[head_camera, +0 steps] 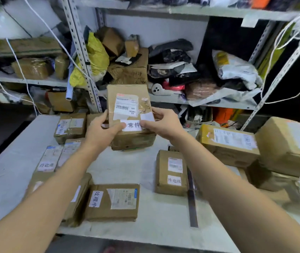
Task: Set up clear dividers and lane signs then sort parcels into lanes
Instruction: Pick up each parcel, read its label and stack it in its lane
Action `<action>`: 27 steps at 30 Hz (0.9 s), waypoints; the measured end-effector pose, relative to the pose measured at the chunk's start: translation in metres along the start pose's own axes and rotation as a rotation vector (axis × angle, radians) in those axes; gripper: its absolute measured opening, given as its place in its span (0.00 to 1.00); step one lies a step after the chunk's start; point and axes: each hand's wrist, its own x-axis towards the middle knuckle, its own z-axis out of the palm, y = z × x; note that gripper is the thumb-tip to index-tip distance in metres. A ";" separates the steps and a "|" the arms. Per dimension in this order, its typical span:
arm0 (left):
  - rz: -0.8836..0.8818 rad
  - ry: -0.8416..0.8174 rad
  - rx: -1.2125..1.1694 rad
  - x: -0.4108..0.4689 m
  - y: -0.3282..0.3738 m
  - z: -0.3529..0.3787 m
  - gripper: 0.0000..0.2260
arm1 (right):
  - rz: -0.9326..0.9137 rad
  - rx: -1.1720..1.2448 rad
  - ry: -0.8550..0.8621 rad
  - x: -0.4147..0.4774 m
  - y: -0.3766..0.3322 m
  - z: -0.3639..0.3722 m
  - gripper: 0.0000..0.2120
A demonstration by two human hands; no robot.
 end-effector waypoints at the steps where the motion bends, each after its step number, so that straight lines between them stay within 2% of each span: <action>1: 0.008 0.005 -0.005 -0.008 0.009 0.008 0.23 | -0.001 -0.004 0.015 -0.010 -0.002 -0.012 0.22; 3: 0.012 -0.003 -0.027 -0.026 0.028 0.022 0.22 | -0.004 -0.010 0.041 -0.030 -0.006 -0.036 0.21; 6: 0.040 -0.024 -0.031 -0.045 0.052 0.038 0.37 | 0.001 -0.005 0.083 -0.059 -0.012 -0.067 0.22; 13: 0.174 -0.127 0.040 -0.076 0.105 0.060 0.20 | -0.009 -0.039 0.206 -0.116 -0.033 -0.120 0.17; 15: 0.201 -0.159 0.059 -0.083 0.118 0.062 0.20 | -0.003 -0.045 0.240 -0.132 -0.040 -0.128 0.15; 22: 0.261 -0.249 -0.022 -0.109 0.148 0.085 0.34 | 0.017 -0.056 0.350 -0.178 -0.058 -0.159 0.16; 24: 0.283 -0.276 -0.041 -0.117 0.159 0.096 0.33 | 0.028 -0.072 0.385 -0.192 -0.061 -0.173 0.14; 27: 0.330 -0.308 -0.051 -0.134 0.178 0.116 0.26 | 0.037 -0.082 0.429 -0.213 -0.059 -0.197 0.16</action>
